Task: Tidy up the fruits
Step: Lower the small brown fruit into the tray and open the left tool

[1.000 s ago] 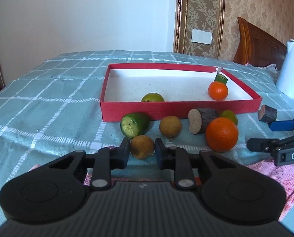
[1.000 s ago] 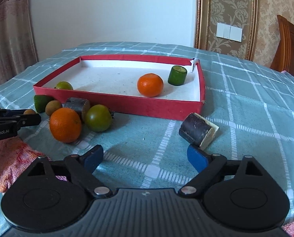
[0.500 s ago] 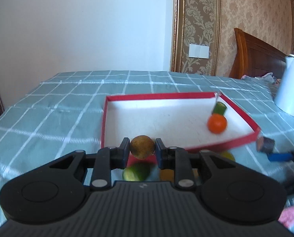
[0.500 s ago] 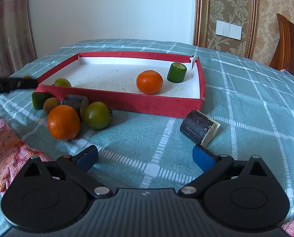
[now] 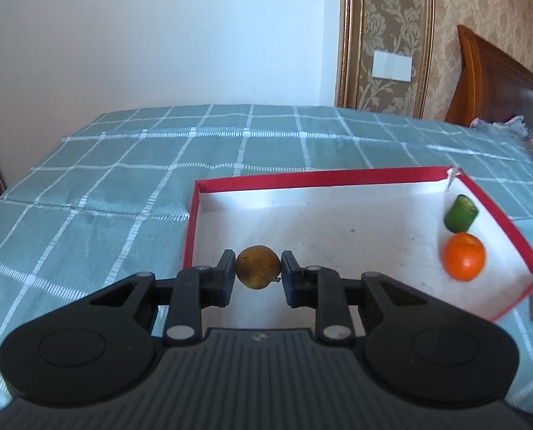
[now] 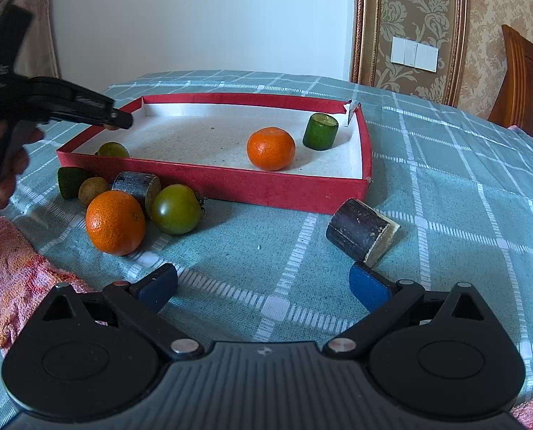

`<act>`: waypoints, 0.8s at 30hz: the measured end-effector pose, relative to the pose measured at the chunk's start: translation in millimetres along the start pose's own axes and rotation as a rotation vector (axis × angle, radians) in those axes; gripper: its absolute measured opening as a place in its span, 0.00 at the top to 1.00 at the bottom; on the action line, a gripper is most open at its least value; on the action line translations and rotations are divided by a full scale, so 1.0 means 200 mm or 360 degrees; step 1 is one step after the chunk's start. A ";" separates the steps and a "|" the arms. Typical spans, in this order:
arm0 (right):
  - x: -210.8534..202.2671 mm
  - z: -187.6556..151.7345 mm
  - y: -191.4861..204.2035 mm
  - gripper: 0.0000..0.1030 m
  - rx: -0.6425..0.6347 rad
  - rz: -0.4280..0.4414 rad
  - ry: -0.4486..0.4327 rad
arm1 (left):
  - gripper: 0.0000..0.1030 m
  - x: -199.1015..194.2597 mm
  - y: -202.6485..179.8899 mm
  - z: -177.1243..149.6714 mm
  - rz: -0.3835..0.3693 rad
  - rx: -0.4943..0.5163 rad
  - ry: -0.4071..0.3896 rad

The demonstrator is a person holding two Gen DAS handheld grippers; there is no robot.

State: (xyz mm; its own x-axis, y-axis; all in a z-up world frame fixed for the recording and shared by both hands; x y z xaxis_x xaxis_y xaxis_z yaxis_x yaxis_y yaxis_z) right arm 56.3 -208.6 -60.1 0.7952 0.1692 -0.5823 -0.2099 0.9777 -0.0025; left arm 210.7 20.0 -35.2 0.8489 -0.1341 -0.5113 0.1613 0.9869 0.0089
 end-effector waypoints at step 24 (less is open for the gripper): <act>0.00 0.00 0.00 0.00 0.0002 0.0001 0.0001 | 0.54 0.01 0.03 0.02 0.0018 -0.0019 -0.0029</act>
State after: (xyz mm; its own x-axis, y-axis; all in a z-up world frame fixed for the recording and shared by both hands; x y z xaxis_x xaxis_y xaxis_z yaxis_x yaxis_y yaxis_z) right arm 56.5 -209.2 -60.2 0.7946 0.1700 -0.5829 -0.2100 0.9777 -0.0011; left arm 215.1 25.2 -32.6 0.8596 -0.1246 -0.4956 0.1459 0.9893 0.0043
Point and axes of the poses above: each gripper's, at about its wrist camera, not at the fingertips, and x roughly the way its jaws point, y to its left, z to its top, the point moved 4 cm from there along x, roughly the way its jaws point, and after that the axes turned 4 degrees about -y, right-handed, at the moved point
